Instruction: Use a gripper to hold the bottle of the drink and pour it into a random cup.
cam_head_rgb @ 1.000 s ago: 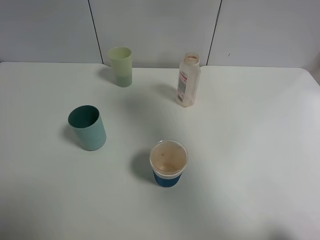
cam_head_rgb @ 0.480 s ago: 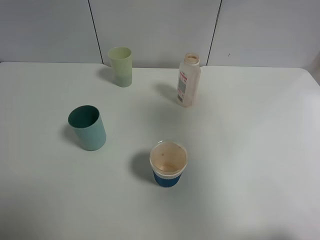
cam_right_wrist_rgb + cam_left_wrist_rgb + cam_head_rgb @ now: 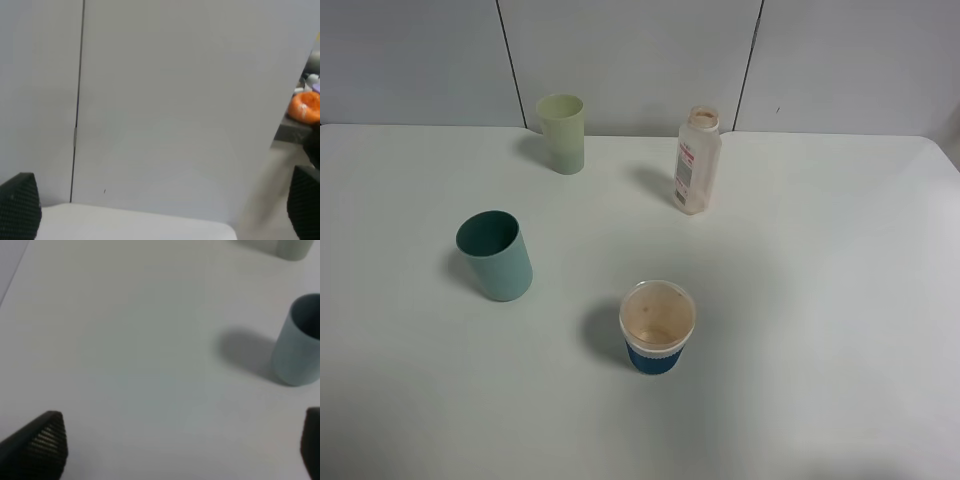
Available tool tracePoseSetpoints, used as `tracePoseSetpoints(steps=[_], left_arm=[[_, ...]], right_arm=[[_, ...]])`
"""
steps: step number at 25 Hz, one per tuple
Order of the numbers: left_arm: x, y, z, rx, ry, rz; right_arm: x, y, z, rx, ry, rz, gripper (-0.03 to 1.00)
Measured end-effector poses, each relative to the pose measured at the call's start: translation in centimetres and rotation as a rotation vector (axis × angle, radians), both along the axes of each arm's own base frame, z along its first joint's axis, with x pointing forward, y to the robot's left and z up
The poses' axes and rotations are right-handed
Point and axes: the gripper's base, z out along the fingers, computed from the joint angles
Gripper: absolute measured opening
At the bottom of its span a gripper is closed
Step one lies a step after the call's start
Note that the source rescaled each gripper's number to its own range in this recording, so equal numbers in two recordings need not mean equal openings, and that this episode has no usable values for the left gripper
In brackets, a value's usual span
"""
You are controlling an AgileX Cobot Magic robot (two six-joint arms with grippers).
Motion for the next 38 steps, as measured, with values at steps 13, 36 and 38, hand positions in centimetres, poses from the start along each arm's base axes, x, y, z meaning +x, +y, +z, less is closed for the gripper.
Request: tracePoseSetpoints(steps=[13,36,38], left_arm=[[0.0,0.0,0.0,0.000,0.000,0.000],[0.0,0.0,0.0,0.000,0.000,0.000],[0.0,0.0,0.0,0.000,0.000,0.000]], right_arm=[[-4.6,0.8,-8.2,0.094,0.072,0.062,1.00],[-6.2,0.4,-14.2,0.170,0.457,-0.021,1.00],[-6.2,0.4,-14.2,0.171,0.457,-0.023,1.00]])
